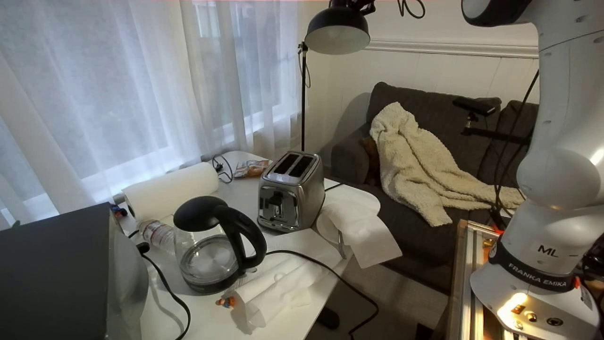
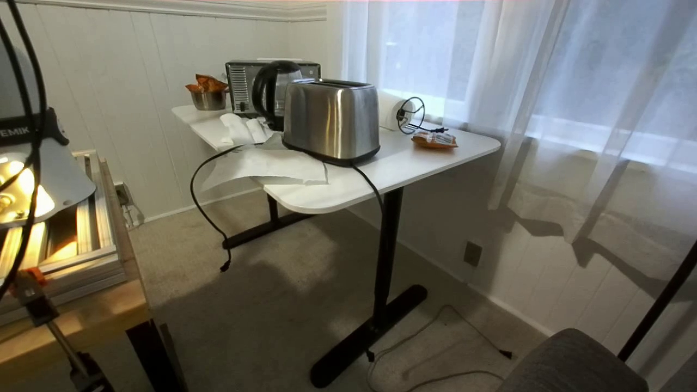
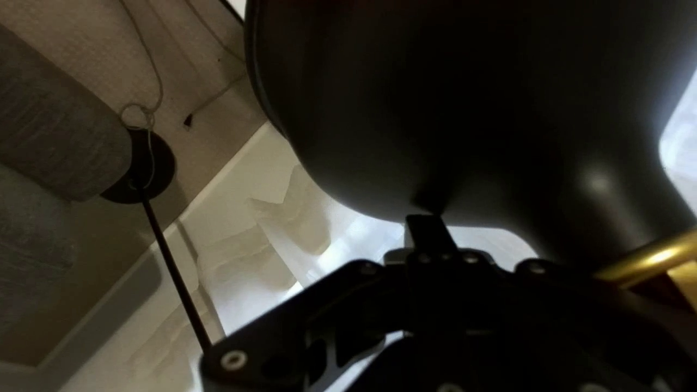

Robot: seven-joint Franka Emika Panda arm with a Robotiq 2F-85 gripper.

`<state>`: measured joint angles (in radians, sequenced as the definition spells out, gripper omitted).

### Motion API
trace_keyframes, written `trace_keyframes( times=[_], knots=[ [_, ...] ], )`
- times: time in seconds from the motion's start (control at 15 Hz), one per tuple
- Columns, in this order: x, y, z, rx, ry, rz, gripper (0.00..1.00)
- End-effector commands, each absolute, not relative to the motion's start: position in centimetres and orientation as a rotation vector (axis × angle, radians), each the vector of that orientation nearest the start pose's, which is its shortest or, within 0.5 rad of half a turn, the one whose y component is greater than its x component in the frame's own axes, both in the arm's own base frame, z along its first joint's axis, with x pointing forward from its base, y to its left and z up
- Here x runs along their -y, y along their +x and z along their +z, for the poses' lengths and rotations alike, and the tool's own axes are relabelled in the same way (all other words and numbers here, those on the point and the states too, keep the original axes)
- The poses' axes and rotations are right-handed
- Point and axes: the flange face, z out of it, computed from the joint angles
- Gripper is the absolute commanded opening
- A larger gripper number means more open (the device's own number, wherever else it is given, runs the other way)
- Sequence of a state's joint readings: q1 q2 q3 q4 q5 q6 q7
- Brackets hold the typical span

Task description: Turn the lamp head in an anticlockwise direction and then push it down

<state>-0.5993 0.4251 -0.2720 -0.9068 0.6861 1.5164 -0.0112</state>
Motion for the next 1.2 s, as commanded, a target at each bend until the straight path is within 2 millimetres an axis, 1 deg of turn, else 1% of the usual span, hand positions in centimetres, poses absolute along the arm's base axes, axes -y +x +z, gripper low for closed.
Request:
trace_keyframes(
  times=[0.0, 0.13, 0.33, 0.87, 1.13],
  knots=[
    [41.0, 51.3, 68.3, -0.911, -2.429, -0.391, 0.0],
    [40.6, 51.1, 67.3, -0.904, -2.405, -0.293, 0.0],
    [40.3, 50.9, 66.5, -0.912, -2.369, -0.199, 0.0],
    [40.3, 51.1, 64.9, -0.965, -2.314, -0.077, 0.0],
    [40.6, 51.2, 63.7, -0.994, -2.294, -0.025, 0.0]
  ],
)
